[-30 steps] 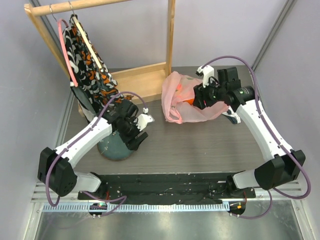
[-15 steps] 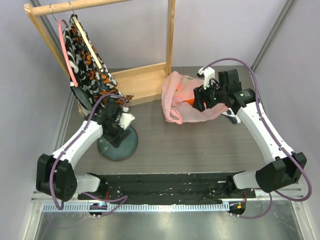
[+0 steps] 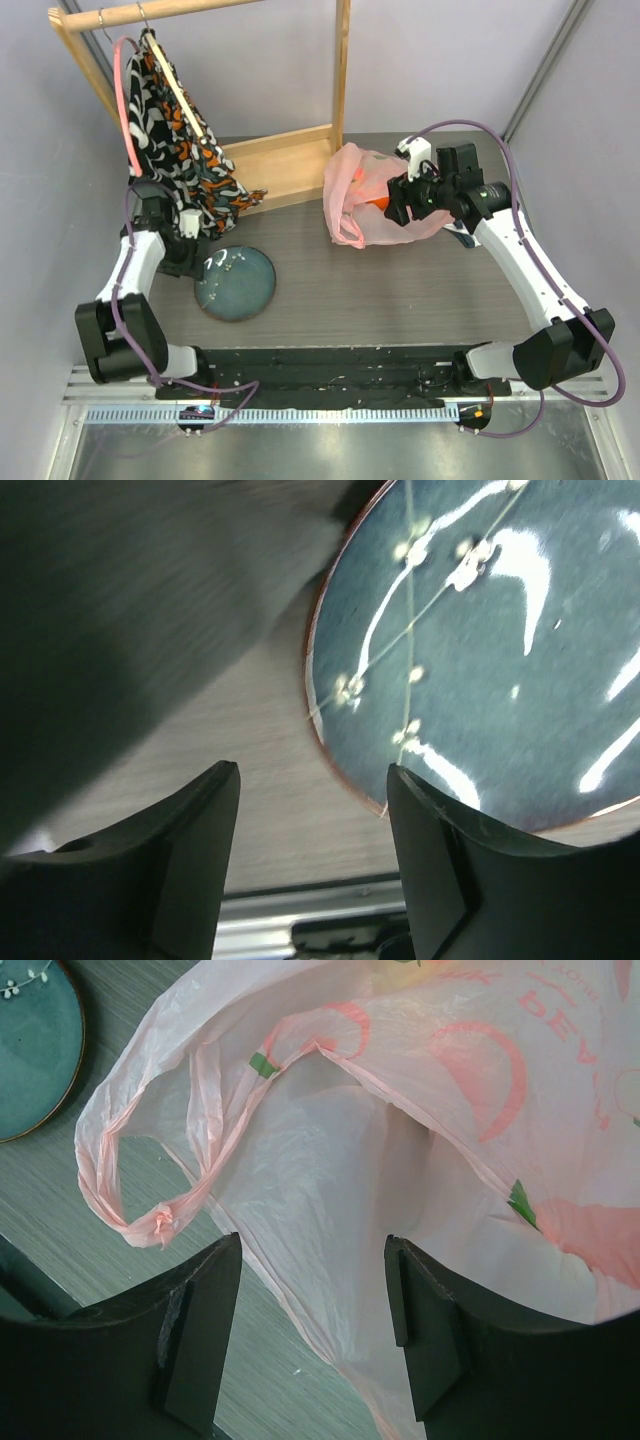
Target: Take the fake fruits out of the plastic bag
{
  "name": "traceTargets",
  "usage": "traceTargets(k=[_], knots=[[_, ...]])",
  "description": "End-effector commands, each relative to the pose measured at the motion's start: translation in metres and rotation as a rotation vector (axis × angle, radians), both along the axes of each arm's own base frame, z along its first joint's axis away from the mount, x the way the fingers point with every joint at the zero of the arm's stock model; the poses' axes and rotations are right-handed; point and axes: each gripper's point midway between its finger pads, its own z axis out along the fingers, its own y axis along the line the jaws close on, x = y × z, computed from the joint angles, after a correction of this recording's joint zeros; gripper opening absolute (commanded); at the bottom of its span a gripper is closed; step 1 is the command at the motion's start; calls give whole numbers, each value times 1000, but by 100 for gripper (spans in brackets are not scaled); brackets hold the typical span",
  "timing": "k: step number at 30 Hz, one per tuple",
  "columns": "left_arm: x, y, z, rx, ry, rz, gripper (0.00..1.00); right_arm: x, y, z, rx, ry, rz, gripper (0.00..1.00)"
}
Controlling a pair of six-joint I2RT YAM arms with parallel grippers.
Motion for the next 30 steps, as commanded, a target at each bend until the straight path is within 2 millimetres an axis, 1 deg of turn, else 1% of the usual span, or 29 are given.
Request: traceTargets(k=[1,4,6,7,8,9,11,12,13,14,15,17,18,19,20,21,23,24,25,26,27,28,29,30], knots=[[27,-26,-15,-168,-21,-17,63,8,5,23,30,-65,-4,66],[26,-40,-27,-204,26,-59,59,7,3,22,21,-70,-4,67],[20,-48,-35,-203,60,-97,57,7,2,19,16,-73,-6,67],[19,-57,-37,-193,67,-139,55,5,1,21,18,-79,-7,67],[19,-62,-38,-190,69,-158,48,4,1,18,15,-72,-6,67],[19,-68,-37,-191,67,-179,45,3,0,18,15,-75,-7,67],[17,-90,-32,-184,51,-260,40,1,-2,18,11,-79,-8,67],[14,-96,-33,-178,55,-284,38,0,-2,17,8,-78,-6,67],[11,-111,-33,-173,60,-344,36,-1,-3,16,5,-79,-6,67],[8,-118,-34,-167,68,-372,35,-1,-3,16,3,-83,-7,67],[3,-132,-36,-151,82,-428,35,-1,-4,15,-1,-84,-7,67],[2,-146,-37,-138,87,-468,35,-2,-5,14,-10,-88,-6,67],[0,-160,-38,-142,102,-481,35,-1,-6,14,-14,-91,-8,67],[1,-169,-38,-152,109,-480,35,-1,-7,13,-21,-94,-8,67],[7,-179,-33,-167,98,-477,35,-2,-8,11,-26,-93,-9,67],[2,-195,-37,-187,131,-481,35,-3,-10,12,-33,-98,-14,67],[9,-217,-34,-208,117,-513,35,-4,-13,6,-41,-88,-19,67],[3,-234,-35,-200,125,-569,34,-5,-14,5,-42,-89,-21,67],[0,-242,-43,-182,160,-593,34,-7,-14,1,-45,-78,-19,67],[7,-256,-36,-188,143,-617,34,-8,-14,0,-47,-74,-18,67],[3,-269,-35,-185,152,-645,34,-9,-15,1,-49,-77,-21,67],[2,-274,-36,-171,168,-650,32,-10,-15,2,-52,-78,-21,67],[8,-283,-25,-184,139,-661,32,-10,-17,2,-58,-82,-22,67],[8,-286,-20,-187,129,-670,32,-10,-17,4,-62,-88,-20,67]])
